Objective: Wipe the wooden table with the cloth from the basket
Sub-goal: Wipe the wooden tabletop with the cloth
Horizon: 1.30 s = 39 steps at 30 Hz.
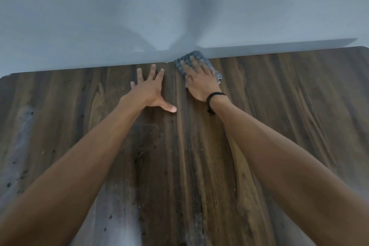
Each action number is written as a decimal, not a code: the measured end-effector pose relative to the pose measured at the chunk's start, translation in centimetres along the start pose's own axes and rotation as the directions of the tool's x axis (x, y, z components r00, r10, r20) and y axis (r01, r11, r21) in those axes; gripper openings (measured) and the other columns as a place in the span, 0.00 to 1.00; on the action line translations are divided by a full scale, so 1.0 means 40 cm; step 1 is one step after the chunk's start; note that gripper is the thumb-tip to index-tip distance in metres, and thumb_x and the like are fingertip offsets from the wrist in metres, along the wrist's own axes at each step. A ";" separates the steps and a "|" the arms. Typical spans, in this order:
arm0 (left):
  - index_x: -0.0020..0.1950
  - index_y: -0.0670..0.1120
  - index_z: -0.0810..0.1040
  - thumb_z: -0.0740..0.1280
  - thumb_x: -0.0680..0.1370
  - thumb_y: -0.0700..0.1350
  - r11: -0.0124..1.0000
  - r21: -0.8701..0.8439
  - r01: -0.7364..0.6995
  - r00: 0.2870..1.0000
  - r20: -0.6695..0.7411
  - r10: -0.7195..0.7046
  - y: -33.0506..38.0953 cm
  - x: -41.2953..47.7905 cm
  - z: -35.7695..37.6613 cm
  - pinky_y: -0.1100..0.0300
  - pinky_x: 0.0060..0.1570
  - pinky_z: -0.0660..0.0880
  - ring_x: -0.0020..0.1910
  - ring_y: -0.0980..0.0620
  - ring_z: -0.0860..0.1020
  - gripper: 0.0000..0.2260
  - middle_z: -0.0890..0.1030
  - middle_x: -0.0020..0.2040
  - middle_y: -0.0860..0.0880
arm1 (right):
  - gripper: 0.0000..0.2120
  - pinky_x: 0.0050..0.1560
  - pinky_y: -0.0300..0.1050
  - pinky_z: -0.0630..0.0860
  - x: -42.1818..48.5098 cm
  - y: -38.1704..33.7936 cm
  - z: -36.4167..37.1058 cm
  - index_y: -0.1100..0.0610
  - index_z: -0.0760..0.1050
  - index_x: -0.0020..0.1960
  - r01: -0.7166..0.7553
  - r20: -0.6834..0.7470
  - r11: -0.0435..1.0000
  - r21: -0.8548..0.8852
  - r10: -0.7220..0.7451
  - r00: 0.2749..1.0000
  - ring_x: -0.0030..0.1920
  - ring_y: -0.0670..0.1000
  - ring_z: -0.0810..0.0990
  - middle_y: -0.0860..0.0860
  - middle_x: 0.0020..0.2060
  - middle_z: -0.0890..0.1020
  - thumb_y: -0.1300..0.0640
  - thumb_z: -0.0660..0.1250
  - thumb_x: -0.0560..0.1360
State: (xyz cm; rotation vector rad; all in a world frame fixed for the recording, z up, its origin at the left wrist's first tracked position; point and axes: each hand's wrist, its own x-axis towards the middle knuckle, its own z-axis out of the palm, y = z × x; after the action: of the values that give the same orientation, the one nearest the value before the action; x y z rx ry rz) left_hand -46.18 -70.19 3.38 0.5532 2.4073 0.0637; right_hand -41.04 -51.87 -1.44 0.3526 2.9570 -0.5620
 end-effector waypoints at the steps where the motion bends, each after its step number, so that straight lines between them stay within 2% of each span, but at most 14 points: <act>1: 0.80 0.53 0.35 0.79 0.63 0.63 1.000 -0.008 0.023 1.000 0.018 -0.023 -0.012 0.001 -0.004 0.33 0.74 0.45 0.77 0.36 0.32 0.64 0.30 0.79 0.51 | 0.25 0.79 0.56 0.40 -0.001 0.004 0.001 0.40 0.48 0.81 0.062 0.041 0.998 -0.005 -0.061 0.997 0.81 0.52 0.42 0.46 0.81 0.46 0.49 0.48 0.85; 5: 0.79 0.54 0.32 0.80 0.62 0.61 1.000 0.016 0.026 0.998 0.053 -0.027 -0.039 0.007 0.010 0.32 0.73 0.46 0.76 0.35 0.33 0.65 0.28 0.78 0.50 | 0.26 0.79 0.57 0.40 0.009 -0.008 -0.011 0.41 0.48 0.81 -0.068 -0.007 0.997 0.035 0.068 0.998 0.81 0.53 0.42 0.47 0.81 0.45 0.50 0.48 0.85; 8: 0.80 0.55 0.34 0.81 0.61 0.62 1.000 0.005 -0.001 1.000 0.008 0.001 -0.052 0.012 0.022 0.32 0.73 0.47 0.77 0.35 0.34 0.66 0.29 0.79 0.51 | 0.25 0.77 0.56 0.38 -0.014 -0.013 -0.002 0.40 0.47 0.81 0.100 0.087 0.995 -0.016 -0.098 0.991 0.80 0.53 0.42 0.46 0.81 0.45 0.50 0.48 0.85; 12: 0.80 0.55 0.34 0.81 0.61 0.62 1.000 0.000 -0.005 1.000 -0.005 0.005 -0.058 0.016 0.026 0.32 0.73 0.47 0.77 0.35 0.34 0.66 0.30 0.79 0.51 | 0.25 0.77 0.54 0.39 -0.067 0.023 -0.007 0.40 0.48 0.81 -0.087 -0.026 0.996 0.019 0.088 0.996 0.81 0.53 0.43 0.47 0.81 0.46 0.49 0.49 0.85; 15: 0.80 0.55 0.35 0.81 0.61 0.61 1.000 -0.001 -0.003 1.000 -0.009 0.003 -0.051 0.013 0.024 0.33 0.73 0.47 0.77 0.36 0.34 0.65 0.30 0.79 0.51 | 0.25 0.77 0.55 0.38 -0.125 0.028 0.006 0.39 0.47 0.80 0.075 0.085 0.997 -0.030 -0.072 0.994 0.80 0.51 0.41 0.45 0.81 0.45 0.49 0.48 0.85; 19: 0.81 0.54 0.35 0.80 0.62 0.60 1.000 -0.013 -0.006 1.000 -0.012 0.006 -0.049 0.002 0.021 0.32 0.73 0.47 0.77 0.35 0.34 0.64 0.31 0.79 0.50 | 0.25 0.77 0.52 0.37 -0.165 0.030 -0.003 0.40 0.48 0.81 -0.098 -0.008 0.995 0.029 0.098 0.995 0.81 0.52 0.42 0.47 0.81 0.45 0.49 0.48 0.85; 22: 0.81 0.50 0.38 0.79 0.63 0.63 1.000 0.018 -0.025 0.998 -0.065 0.026 -0.029 -0.019 0.033 0.32 0.74 0.47 0.77 0.33 0.37 0.62 0.34 0.80 0.48 | 0.24 0.78 0.54 0.39 -0.218 0.030 0.029 0.38 0.47 0.80 0.052 0.038 0.998 -0.034 -0.051 0.998 0.80 0.51 0.43 0.45 0.81 0.46 0.49 0.48 0.85; 23: 0.82 0.49 0.40 0.77 0.64 0.64 0.999 0.031 -0.029 0.994 -0.103 0.032 -0.022 -0.036 0.045 0.32 0.74 0.48 0.78 0.32 0.38 0.60 0.36 0.81 0.48 | 0.24 0.79 0.54 0.42 -0.222 0.040 0.030 0.38 0.48 0.80 0.047 0.016 0.998 -0.052 -0.046 0.999 0.81 0.52 0.44 0.45 0.81 0.47 0.49 0.49 0.85; 26: 0.82 0.49 0.43 0.75 0.67 0.65 0.999 -0.050 -0.014 0.989 -0.150 0.007 -0.027 -0.081 0.079 0.30 0.73 0.49 0.78 0.32 0.41 0.56 0.39 0.82 0.49 | 0.25 0.78 0.55 0.43 -0.209 0.014 0.036 0.38 0.49 0.80 -0.133 -0.057 0.991 0.015 0.134 0.989 0.81 0.52 0.45 0.45 0.81 0.47 0.50 0.50 0.85; 30: 0.82 0.51 0.43 0.75 0.68 0.65 0.990 -0.141 -0.032 0.988 -0.152 0.010 -0.061 -0.083 0.087 0.31 0.73 0.49 0.78 0.33 0.40 0.55 0.38 0.81 0.51 | 0.25 0.78 0.54 0.42 -0.201 -0.004 0.043 0.37 0.48 0.80 0.060 0.048 0.997 -0.042 -0.058 0.997 0.81 0.51 0.44 0.44 0.81 0.46 0.49 0.48 0.85; 33: 0.82 0.51 0.43 0.76 0.67 0.64 0.988 -0.152 -0.024 0.991 -0.136 0.004 -0.061 -0.082 0.086 0.30 0.73 0.49 0.78 0.33 0.39 0.55 0.38 0.81 0.51 | 0.25 0.78 0.57 0.45 -0.178 -0.003 0.028 0.39 0.51 0.80 -0.132 -0.051 0.991 0.014 0.132 0.990 0.81 0.55 0.48 0.48 0.81 0.49 0.49 0.47 0.84; 34: 0.82 0.51 0.43 0.76 0.67 0.64 0.990 -0.142 -0.023 0.991 -0.137 0.004 -0.060 -0.082 0.086 0.30 0.73 0.49 0.78 0.32 0.39 0.56 0.38 0.81 0.51 | 0.26 0.79 0.58 0.46 -0.191 -0.019 0.040 0.40 0.51 0.80 -0.101 -0.074 0.995 -0.004 0.100 0.992 0.81 0.56 0.49 0.49 0.81 0.50 0.48 0.46 0.83; 36: 0.82 0.53 0.44 0.76 0.66 0.65 0.994 -0.109 -0.017 0.991 -0.135 0.002 -0.070 -0.079 0.075 0.29 0.72 0.48 0.78 0.32 0.39 0.56 0.38 0.81 0.51 | 0.25 0.79 0.56 0.44 -0.223 -0.027 0.055 0.38 0.49 0.80 0.030 0.011 0.999 -0.039 -0.030 0.999 0.81 0.52 0.45 0.45 0.80 0.48 0.47 0.44 0.83; 39: 0.81 0.56 0.42 0.77 0.64 0.65 0.996 -0.087 0.012 0.994 -0.106 -0.021 -0.103 -0.065 0.038 0.27 0.71 0.46 0.77 0.33 0.36 0.58 0.35 0.81 0.52 | 0.25 0.79 0.56 0.43 -0.226 -0.007 0.036 0.39 0.48 0.80 -0.106 -0.027 0.994 -0.001 0.106 0.994 0.81 0.51 0.44 0.45 0.81 0.46 0.48 0.46 0.85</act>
State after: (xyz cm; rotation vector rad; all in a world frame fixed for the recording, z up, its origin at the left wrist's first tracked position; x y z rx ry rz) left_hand -44.98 -75.16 2.97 0.5016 2.4993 0.1933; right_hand -32.27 -54.52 -1.29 0.5170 2.9430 -0.5443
